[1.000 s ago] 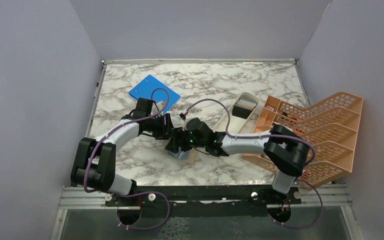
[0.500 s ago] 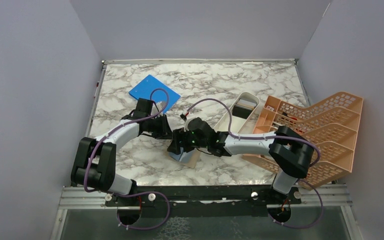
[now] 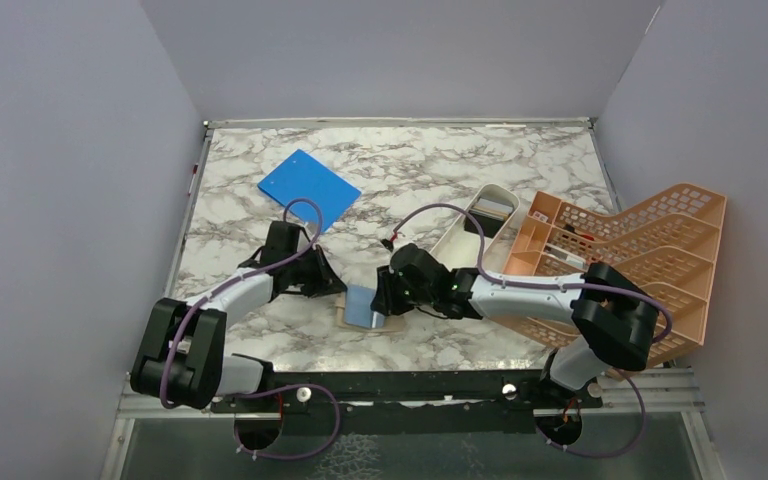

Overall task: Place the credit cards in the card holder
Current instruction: Open the card holder at the center of the board.

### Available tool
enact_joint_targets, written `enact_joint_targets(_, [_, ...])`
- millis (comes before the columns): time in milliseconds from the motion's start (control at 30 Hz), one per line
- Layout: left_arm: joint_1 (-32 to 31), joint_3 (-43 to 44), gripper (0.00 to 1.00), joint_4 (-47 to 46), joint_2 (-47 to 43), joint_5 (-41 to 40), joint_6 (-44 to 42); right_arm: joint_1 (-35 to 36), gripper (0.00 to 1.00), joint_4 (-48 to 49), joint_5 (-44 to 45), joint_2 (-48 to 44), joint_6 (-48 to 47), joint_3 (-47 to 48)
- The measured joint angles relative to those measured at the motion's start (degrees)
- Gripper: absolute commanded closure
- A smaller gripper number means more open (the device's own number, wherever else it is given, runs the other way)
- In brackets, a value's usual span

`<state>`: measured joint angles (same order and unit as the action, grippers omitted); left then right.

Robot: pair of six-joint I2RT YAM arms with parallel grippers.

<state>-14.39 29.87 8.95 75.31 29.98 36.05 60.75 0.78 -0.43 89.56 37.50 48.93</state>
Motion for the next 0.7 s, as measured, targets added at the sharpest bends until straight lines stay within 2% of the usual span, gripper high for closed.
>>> enact_joint_targets(133, [0.0,-0.17,0.93,-1.6,-0.46,-0.94,1.75,0.0,0.76,-2.4,1.53,0.07,0.04,-0.61])
enact_joint_targets(233, [-0.02,-0.68,0.98,-1.75,-2.19,-2.21,2.38,0.0,0.77,-4.07,2.8,0.24,0.07,-0.61])
enact_joint_targets(333, [-0.11,-0.79,0.98,-1.7,-4.13,-3.61,2.51,0.02,0.78,-5.2,4.15,0.28,0.07,-0.92])
enact_joint_targets(467, [-0.11,-0.96,0.78,-1.9,-4.59,-4.68,2.47,0.0,0.78,-6.05,5.4,0.42,0.07,-2.34])
enact_joint_targets(700, [-0.11,1.33,0.6,2.91,-3.8,-8.11,0.68,0.02,0.78,-6.93,6.64,2.05,0.2,-3.41])
